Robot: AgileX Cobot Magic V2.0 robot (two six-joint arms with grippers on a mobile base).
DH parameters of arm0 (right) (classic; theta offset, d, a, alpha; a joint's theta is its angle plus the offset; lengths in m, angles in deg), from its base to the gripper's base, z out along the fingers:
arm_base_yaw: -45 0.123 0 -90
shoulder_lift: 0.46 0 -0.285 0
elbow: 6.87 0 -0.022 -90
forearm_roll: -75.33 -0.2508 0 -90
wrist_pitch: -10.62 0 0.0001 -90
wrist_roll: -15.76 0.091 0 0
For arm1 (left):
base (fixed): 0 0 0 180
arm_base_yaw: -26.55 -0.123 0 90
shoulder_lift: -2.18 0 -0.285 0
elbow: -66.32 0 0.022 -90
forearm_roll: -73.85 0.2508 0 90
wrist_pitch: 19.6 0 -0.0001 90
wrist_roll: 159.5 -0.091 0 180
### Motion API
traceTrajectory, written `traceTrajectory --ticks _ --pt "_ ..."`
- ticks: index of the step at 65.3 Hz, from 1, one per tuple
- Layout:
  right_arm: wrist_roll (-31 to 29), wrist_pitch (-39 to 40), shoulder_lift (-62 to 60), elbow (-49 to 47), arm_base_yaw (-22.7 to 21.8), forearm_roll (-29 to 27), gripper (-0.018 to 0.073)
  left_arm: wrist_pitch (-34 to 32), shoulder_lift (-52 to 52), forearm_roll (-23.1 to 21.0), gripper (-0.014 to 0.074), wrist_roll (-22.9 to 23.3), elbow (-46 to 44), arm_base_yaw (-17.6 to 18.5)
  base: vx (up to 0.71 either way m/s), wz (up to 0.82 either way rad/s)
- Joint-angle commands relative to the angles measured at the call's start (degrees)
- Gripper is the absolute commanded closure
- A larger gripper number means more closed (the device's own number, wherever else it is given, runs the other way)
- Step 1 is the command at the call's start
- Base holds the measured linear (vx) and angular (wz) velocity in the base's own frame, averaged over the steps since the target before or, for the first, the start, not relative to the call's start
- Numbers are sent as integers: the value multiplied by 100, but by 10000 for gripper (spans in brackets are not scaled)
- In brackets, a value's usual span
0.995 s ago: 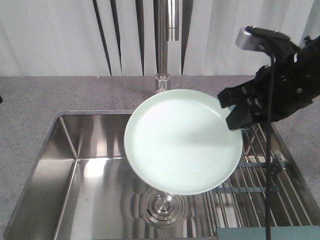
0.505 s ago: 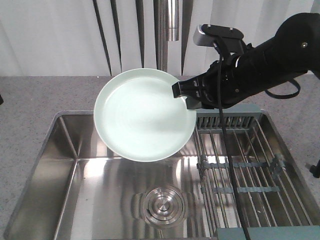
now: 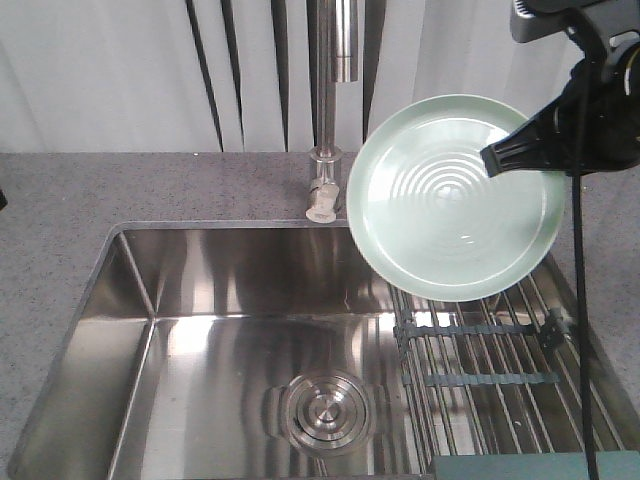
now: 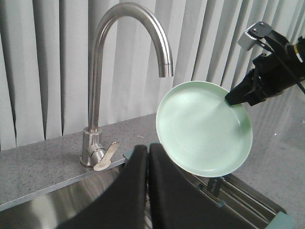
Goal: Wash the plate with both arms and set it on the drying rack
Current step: 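Lower the plate flat onto the drying rack and open the right gripper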
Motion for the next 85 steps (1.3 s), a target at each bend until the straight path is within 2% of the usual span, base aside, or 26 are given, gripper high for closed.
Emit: traceTrajectory --ticks 1,13,24,31,38,46,75,85 --pt "51 146 -188 -162 -6 466 564 158 18 201 603 48 -148 48 0 0" --pt "9 30 154 -162 -37 867 564 153 18 201 603 49 -148 48 0 0" --pt "-19 0 571 -162 -541 923 564 120 18 201 603 49 -148 80 0 0" --pt "-263 -13 828 -162 -1013 705 563 149 18 201 603 49 -148 225 0 0" --pt "-577 -19 1026 -162 -1453 115 563 149 18 201 603 49 -148 281 0 0" --pt "-1004 5 1339 -162 -1728 -456 563 149 18 201 603 49 -148 286 0 0" --pt "-1107 -98 2432 -162 -1758 -678 559 157 18 201 603 49 -148 286 0 0" --pt "-1318 -98 2440 -162 -1758 -868 513 157 18 201 603 49 -148 286 0 0"
